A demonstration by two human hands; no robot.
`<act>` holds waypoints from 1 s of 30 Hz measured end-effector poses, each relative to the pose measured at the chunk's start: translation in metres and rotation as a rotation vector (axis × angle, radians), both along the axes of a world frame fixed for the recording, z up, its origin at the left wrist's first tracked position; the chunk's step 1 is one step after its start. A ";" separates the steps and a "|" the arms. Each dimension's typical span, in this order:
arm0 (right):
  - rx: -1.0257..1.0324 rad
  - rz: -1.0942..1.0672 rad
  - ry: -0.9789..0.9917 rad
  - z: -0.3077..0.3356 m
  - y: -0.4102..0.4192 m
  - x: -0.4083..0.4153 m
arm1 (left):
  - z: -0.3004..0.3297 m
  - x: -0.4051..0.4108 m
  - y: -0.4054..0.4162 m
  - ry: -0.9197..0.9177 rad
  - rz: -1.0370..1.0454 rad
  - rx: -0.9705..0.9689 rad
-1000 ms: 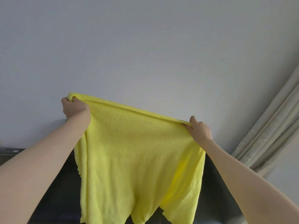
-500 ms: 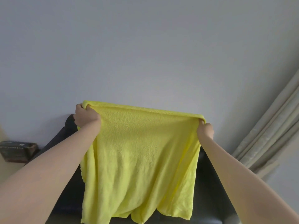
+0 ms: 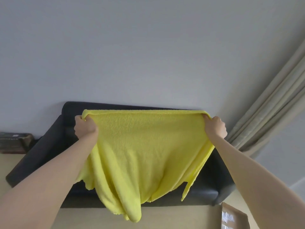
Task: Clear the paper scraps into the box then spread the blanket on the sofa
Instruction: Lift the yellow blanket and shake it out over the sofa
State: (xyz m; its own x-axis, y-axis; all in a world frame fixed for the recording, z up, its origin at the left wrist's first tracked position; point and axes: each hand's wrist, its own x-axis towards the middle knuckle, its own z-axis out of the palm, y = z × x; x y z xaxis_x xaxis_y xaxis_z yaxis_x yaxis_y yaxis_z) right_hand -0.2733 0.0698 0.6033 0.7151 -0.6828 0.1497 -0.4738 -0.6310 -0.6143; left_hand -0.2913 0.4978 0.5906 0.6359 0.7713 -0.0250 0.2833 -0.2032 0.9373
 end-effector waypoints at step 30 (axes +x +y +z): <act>-0.232 0.002 0.041 0.002 0.006 -0.077 | -0.022 -0.034 0.028 0.076 -0.028 0.099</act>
State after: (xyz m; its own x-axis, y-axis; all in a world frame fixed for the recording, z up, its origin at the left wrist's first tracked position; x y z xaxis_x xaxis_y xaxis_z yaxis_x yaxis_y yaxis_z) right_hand -0.3498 0.0763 0.6050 0.7252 -0.6322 0.2729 -0.4941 -0.7538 -0.4332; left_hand -0.3251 0.5258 0.5687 0.6563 0.7545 0.0017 0.3456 -0.3027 0.8882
